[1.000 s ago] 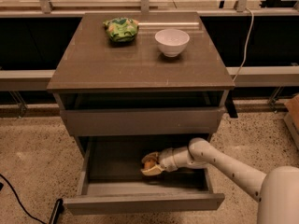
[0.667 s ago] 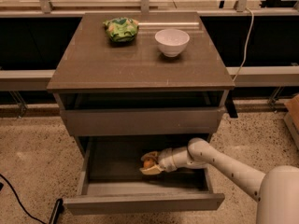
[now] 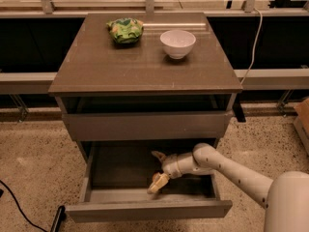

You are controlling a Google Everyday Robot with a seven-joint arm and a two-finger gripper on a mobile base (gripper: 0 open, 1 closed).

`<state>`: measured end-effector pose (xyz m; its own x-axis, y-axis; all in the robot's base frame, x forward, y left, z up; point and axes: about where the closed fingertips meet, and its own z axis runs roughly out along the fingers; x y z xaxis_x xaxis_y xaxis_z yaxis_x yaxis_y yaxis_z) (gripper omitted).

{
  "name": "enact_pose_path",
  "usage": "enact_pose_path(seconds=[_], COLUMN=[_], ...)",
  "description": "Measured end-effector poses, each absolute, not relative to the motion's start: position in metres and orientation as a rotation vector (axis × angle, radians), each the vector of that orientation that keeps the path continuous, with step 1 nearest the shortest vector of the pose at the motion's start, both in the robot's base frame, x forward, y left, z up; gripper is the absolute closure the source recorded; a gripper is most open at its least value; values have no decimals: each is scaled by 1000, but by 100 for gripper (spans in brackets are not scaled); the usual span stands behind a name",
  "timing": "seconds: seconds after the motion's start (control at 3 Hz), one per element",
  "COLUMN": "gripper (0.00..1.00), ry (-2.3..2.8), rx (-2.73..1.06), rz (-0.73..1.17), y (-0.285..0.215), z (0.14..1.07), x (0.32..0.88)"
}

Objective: Place orange into middle drawer

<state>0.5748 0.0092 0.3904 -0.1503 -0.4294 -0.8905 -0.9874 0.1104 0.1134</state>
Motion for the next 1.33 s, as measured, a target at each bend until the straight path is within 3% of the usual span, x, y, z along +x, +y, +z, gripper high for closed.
enact_pose_path(seconds=[1.33], gripper=[0], ry=[1632], rx=[-1384], rz=[921], y=[-21], z=[417], x=[560])
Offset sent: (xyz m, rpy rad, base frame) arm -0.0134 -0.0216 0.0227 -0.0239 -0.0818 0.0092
